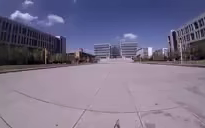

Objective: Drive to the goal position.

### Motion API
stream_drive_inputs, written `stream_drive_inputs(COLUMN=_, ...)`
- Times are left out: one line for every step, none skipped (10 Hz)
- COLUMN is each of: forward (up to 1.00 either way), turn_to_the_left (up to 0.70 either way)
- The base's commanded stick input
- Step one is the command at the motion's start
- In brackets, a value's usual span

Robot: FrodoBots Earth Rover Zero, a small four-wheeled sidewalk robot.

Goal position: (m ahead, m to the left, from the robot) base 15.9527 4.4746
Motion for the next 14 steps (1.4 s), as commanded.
stream_drive_inputs(forward=0.70, turn_to_the_left=0.00)
stream_drive_inputs(forward=0.70, turn_to_the_left=0.00)
stream_drive_inputs(forward=0.70, turn_to_the_left=0.00)
stream_drive_inputs(forward=0.70, turn_to_the_left=0.00)
stream_drive_inputs(forward=0.70, turn_to_the_left=0.00)
stream_drive_inputs(forward=0.70, turn_to_the_left=0.00)
stream_drive_inputs(forward=0.70, turn_to_the_left=0.00)
stream_drive_inputs(forward=0.70, turn_to_the_left=0.00)
stream_drive_inputs(forward=0.70, turn_to_the_left=0.00)
stream_drive_inputs(forward=0.70, turn_to_the_left=0.00)
stream_drive_inputs(forward=0.70, turn_to_the_left=0.00)
stream_drive_inputs(forward=0.70, turn_to_the_left=0.00)
stream_drive_inputs(forward=0.70, turn_to_the_left=0.00)
stream_drive_inputs(forward=0.70, turn_to_the_left=0.00)
